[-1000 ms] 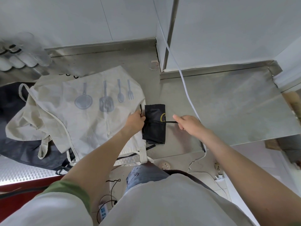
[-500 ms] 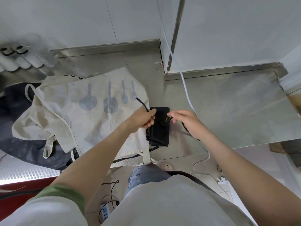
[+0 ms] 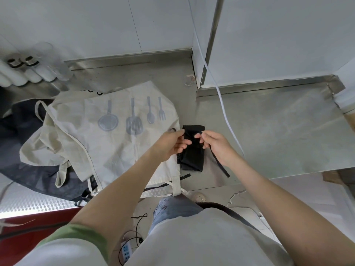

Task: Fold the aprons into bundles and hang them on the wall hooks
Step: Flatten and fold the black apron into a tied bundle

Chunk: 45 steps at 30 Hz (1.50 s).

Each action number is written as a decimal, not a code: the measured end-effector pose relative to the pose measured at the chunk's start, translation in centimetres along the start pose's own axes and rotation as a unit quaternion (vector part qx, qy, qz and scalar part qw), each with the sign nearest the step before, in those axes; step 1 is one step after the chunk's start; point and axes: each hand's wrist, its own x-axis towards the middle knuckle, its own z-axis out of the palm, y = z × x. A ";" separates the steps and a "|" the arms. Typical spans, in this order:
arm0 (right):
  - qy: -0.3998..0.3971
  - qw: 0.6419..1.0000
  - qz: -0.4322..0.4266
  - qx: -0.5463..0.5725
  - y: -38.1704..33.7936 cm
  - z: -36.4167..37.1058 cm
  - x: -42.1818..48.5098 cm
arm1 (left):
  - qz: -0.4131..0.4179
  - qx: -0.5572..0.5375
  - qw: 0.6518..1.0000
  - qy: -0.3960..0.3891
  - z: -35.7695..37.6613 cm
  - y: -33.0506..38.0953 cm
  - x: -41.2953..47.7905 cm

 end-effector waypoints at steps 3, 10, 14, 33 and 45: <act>-0.035 0.999 0.004 -0.040 -0.3 0.8 0.0 | 0.083 0.061 0.992 -0.073 1.4 0.7 -0.3; -0.004 1.000 0.013 0.000 -0.3 0.5 -0.2 | 0.303 0.348 0.887 -0.023 1.7 -0.8 1.1; 0.017 0.999 0.016 0.032 -0.3 0.5 -0.1 | 0.324 0.564 0.752 0.103 1.1 -1.3 2.3; 0.051 0.953 -0.002 0.297 0.5 0.5 -0.7 | 0.319 0.467 0.818 0.102 3.3 -2.9 3.0; 0.115 0.988 -0.044 0.095 -0.5 -0.6 0.2 | 0.180 0.093 0.979 -0.036 1.9 -1.8 0.9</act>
